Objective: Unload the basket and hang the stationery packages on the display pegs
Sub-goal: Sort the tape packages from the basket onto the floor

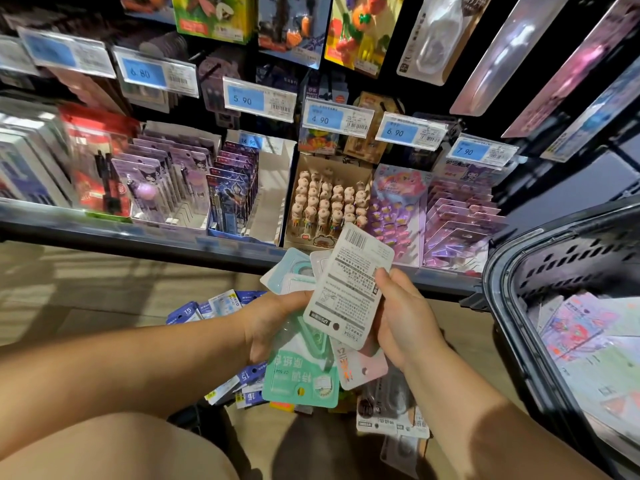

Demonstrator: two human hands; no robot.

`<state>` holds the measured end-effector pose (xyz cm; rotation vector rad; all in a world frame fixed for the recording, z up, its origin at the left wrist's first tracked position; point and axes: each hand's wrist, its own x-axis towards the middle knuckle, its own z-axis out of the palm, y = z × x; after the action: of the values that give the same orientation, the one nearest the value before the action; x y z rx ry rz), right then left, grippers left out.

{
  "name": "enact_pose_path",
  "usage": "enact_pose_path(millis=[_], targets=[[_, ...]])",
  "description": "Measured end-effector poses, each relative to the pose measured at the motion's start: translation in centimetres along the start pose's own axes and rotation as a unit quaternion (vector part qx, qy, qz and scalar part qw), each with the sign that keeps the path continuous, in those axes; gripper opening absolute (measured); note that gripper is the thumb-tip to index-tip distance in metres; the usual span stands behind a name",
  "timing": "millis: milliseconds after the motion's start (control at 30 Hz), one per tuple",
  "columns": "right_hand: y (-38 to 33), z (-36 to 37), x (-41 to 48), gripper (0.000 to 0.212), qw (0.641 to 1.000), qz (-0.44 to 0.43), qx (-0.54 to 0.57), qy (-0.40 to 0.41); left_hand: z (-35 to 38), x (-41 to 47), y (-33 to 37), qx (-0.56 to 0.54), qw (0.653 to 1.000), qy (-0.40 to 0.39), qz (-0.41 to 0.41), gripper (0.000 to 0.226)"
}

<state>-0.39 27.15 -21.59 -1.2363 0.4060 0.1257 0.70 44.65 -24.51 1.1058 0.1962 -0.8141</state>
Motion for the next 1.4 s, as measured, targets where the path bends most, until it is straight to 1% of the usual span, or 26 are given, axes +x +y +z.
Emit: enact_pose_path(millis=[100,200,300,400,500,567,700,800,900,967,1000,1067,1100,1200,1267,1333,1400], targets=[[-0.3,-0.2,0.0,0.021,1.0,0.009,0.016,0.004,-0.1,0.0,0.0,-0.006,1.0,0.011,0.013,0.036],[-0.6,-0.5,0.0,0.02,1.0,0.007,0.02,0.006,0.0,0.1,-0.1,-0.004,1.0,0.015,0.015,0.042],[-1.1,-1.1,0.0,0.021,0.999,0.008,0.03,0.021,0.1,-0.1,0.1,-0.005,1.0,0.019,0.017,0.036],[-1.5,-1.8,0.1,0.022,0.999,-0.001,0.026,0.035,-0.1,-0.1,0.1,-0.012,1.0,0.021,0.011,0.041],[-1.7,-2.4,0.2,0.022,0.999,-0.012,0.003,0.048,0.0,-0.2,0.3,-0.018,1.0,0.016,0.01,0.027],[-1.7,-2.9,0.4,0.022,0.998,-0.016,-0.014,0.059,0.0,-0.2,0.4,-0.016,1.0,0.011,0.016,0.033],[-1.7,-3.4,0.6,0.011,0.996,-0.01,-0.03,0.079,-0.1,-0.3,0.4,-0.004,1.0,0.016,0.014,0.043],[-1.7,-3.6,0.6,0.021,0.997,-0.004,-0.026,0.075,-0.1,-0.3,0.4,0.001,1.0,0.019,0.015,0.05],[-1.7,-4.0,0.5,0.027,0.997,0.032,-0.002,0.068,-0.2,-0.4,0.5,0.006,0.999,0.029,0.014,0.05],[-1.7,-4.0,0.3,0.024,0.994,0.078,0.01,0.073,-0.3,-0.4,0.4,0.008,0.999,0.033,0.011,0.049],[-1.7,-4.0,0.1,0.032,0.992,0.103,0.024,0.074,-0.4,-0.4,0.4,0.01,0.999,0.034,0.011,0.049],[-1.7,-4.2,-0.1,0.056,0.986,0.14,0.069,0.056,-0.4,-0.4,0.3,0.011,0.999,0.035,0.013,0.049],[-1.7,-4.4,-0.2,0.059,0.983,0.152,0.096,0.043,-0.4,-0.3,0.3,0.011,0.999,0.038,0.014,0.046],[-1.3,-5.4,-0.4,0.048,0.97,0.177,0.162,0.019,-0.2,-0.3,0.3,0.008,0.999,0.04,0.009,0.038],[-0.9,-6.1,-0.3,0.046,0.965,0.177,0.19,0.022,-0.1,-0.3,0.3,0.012,0.999,0.04,0.009,0.038],[-0.5,-6.9,-0.1,0.047,0.967,0.173,0.181,0.035,0.0,-0.2,0.1,0.019,0.999,0.047,0.009,0.032],[0.0,-8.1,0.0,0.049,0.972,0.176,0.15,0.042,0.1,0.0,-0.1,0.024,0.998,0.059,0.011,0.018]])
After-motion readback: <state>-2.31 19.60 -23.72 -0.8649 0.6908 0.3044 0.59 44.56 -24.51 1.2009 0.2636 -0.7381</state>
